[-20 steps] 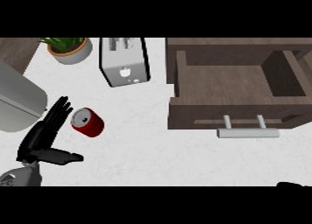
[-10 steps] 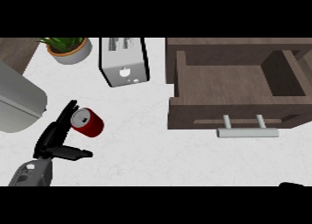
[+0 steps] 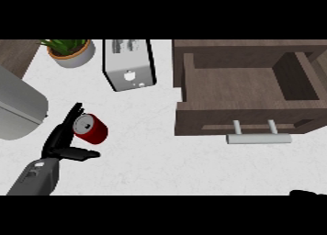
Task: Pick up the can, place it into the drawer and close the drawer
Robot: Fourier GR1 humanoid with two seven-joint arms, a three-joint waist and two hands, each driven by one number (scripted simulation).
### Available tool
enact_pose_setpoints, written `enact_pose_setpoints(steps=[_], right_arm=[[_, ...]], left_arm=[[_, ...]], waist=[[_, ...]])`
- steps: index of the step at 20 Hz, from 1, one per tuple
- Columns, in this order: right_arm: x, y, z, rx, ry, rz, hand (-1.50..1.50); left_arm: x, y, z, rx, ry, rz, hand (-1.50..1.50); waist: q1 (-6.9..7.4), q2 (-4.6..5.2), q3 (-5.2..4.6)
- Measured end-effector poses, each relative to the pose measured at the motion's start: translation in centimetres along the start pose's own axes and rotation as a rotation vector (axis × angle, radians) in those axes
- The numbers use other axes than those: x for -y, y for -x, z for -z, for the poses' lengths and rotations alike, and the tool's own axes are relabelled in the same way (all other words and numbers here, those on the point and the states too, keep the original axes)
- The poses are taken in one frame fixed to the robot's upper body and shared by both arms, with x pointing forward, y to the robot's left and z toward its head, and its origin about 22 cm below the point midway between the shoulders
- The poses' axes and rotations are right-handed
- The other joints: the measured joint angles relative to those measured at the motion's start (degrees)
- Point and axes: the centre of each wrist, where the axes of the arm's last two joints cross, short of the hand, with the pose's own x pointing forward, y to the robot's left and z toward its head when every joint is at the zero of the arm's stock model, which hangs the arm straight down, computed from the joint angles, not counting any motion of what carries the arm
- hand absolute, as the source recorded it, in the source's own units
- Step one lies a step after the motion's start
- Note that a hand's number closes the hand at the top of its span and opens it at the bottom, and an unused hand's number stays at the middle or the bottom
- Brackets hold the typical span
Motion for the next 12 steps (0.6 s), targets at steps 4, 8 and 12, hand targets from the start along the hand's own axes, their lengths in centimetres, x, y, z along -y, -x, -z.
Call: enact_pose_setpoints(steps=[4, 8, 12], right_arm=[[0.2, 0.1, 0.3, 0.005, 0.005, 0.007, -1.50], [0.3, -0.4, 0.5, 0.007, -0.004, -0.007, -1.50], [0.7, -0.9, 0.6, 0.011, -0.001, -0.006, -1.50]], left_arm=[[0.5, 0.1, 0.7, 0.009, 0.016, -0.010, -1.50], [0.9, -0.2, 1.5, 0.018, 0.041, -0.011, -1.50], [1.4, -0.8, 2.4, 0.019, 0.114, -0.024, -1.50]], waist=[[-0.10, 0.05, 0.01], [-0.42, 0.18, -0.04], [-0.48, 0.17, -0.03]])
